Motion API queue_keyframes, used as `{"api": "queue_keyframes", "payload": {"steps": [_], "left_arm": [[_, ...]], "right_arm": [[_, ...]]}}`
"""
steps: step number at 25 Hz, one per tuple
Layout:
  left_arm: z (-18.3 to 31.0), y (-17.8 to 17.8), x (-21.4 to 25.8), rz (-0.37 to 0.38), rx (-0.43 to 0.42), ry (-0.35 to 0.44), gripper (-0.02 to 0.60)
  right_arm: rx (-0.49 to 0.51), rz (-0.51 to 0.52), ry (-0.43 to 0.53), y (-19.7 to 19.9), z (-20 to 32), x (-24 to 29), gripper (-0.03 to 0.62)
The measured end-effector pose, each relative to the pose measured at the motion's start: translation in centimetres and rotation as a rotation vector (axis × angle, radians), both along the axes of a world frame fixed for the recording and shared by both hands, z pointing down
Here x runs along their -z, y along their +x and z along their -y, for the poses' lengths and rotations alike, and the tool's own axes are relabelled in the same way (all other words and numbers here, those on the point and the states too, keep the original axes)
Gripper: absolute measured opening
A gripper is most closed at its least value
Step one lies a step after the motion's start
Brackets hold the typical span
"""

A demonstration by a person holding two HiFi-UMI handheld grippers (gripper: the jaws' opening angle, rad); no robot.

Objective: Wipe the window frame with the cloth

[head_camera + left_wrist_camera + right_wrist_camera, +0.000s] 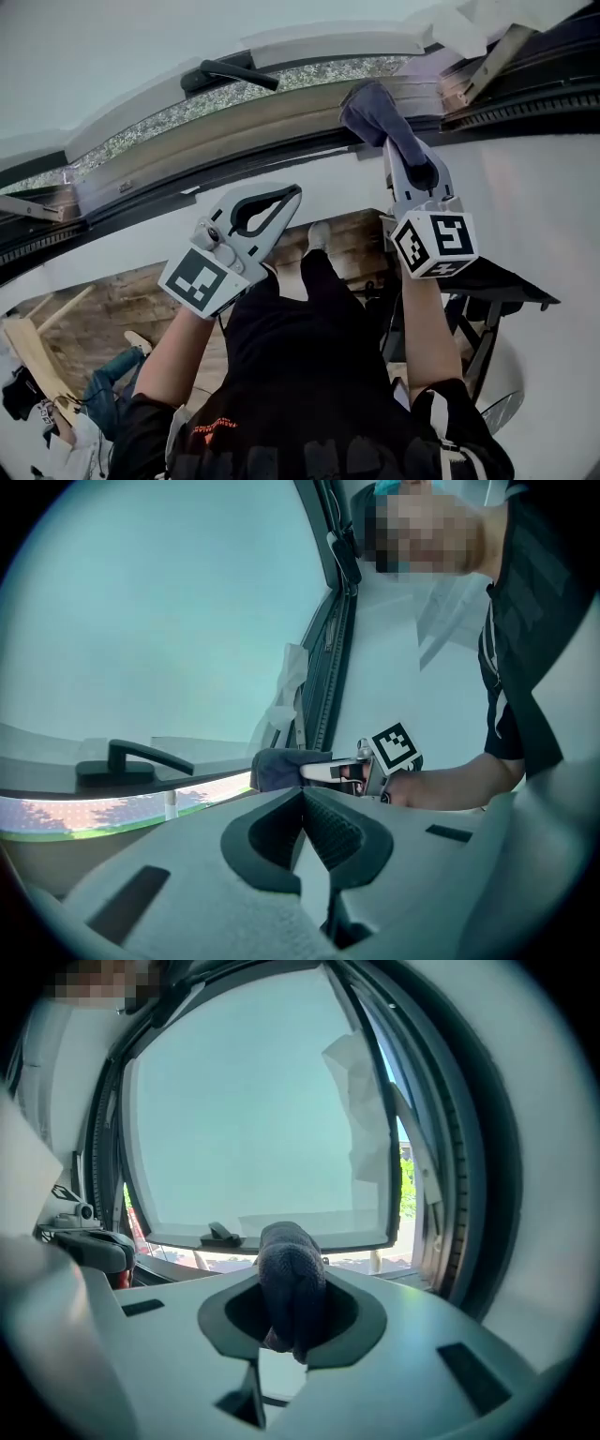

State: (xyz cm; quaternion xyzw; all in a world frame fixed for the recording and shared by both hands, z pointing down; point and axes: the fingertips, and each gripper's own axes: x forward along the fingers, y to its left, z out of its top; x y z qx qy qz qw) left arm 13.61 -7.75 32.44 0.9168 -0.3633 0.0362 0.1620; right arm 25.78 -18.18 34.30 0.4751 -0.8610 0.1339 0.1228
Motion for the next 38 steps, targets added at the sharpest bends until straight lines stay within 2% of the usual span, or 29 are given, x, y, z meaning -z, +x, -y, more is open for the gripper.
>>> {"api": "queue_keyframes", "payload": {"steps": [26, 29, 38], "left_arm": [[-13.2, -24.8, 0.2, -0.003, 0.427, 0.019, 0.020], [-14.5, -27.5, 0.1, 0.007, 0.470, 0.052, 0.020], [-17.7, -34.1, -1.0, 0.008, 0.582, 0.034, 0.020]], "right_arm": [[0.549, 0.026, -0.018, -33.5, -13.5, 0.4, 0.063], [0.603, 0.028, -0.024, -37.1, -15.1, 0.1, 0.063], [0.749, 0.021, -0.045, -46.0, -19.6, -1.4, 0.063]]}}
